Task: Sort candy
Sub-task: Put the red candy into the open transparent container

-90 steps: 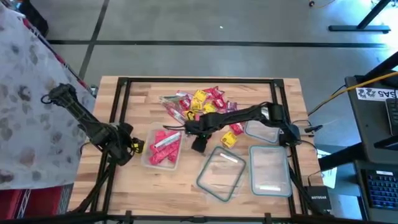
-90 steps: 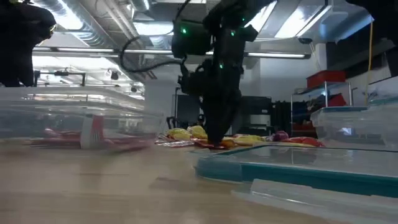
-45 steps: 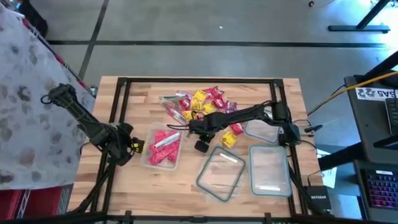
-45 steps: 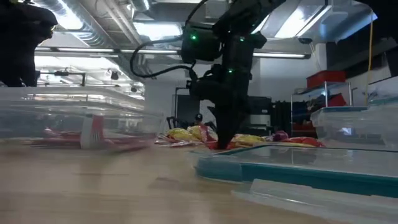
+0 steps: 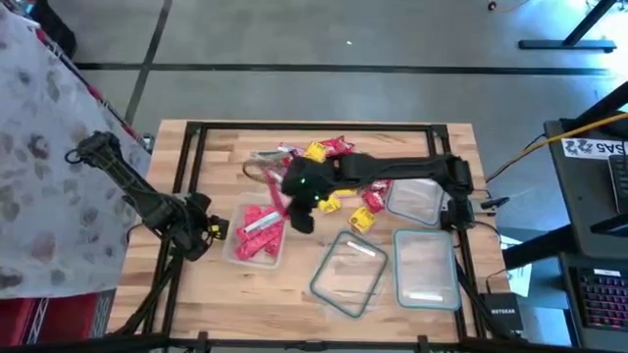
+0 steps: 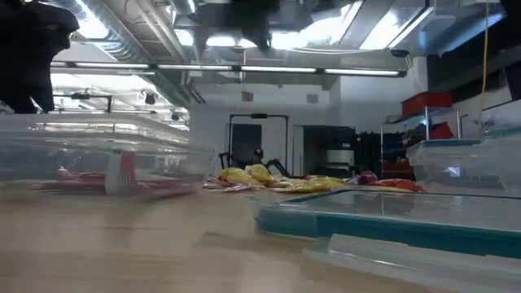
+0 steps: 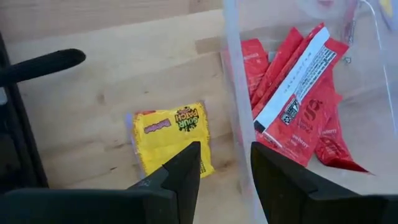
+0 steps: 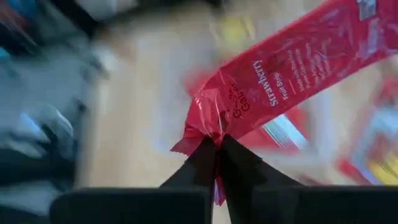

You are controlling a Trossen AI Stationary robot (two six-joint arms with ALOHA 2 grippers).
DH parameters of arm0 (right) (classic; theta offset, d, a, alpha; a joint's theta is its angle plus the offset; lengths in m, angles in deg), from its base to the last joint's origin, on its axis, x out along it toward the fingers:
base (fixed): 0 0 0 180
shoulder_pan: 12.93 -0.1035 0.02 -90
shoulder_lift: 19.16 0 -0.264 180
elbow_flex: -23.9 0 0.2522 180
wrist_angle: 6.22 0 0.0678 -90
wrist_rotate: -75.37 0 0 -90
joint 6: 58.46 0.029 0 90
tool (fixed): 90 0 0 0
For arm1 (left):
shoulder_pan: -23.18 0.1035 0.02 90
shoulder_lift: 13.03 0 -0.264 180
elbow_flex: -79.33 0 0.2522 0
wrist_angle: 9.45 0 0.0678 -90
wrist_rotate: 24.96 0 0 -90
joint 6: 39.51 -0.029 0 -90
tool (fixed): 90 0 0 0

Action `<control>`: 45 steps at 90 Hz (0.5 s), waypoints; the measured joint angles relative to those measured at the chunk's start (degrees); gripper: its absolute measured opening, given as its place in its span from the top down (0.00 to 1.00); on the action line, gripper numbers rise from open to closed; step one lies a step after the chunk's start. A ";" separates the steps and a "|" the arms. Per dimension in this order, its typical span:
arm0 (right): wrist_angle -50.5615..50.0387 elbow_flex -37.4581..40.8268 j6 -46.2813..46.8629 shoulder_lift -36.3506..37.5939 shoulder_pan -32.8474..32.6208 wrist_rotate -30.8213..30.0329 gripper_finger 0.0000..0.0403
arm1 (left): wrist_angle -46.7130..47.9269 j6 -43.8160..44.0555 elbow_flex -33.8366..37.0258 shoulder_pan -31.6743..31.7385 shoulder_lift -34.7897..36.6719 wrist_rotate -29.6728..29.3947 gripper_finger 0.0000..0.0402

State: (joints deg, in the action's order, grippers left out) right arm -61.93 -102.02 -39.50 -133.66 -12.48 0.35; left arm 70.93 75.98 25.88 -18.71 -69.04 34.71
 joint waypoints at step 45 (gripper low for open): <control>2.44 -6.60 15.81 -15.03 -2.63 9.04 1.00 | -0.55 0.43 -0.04 0.07 0.02 -0.14 0.69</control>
State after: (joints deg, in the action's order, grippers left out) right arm -59.49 -108.62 -23.69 -148.69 -15.11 9.39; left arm 70.38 76.41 25.84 -18.64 -69.02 34.57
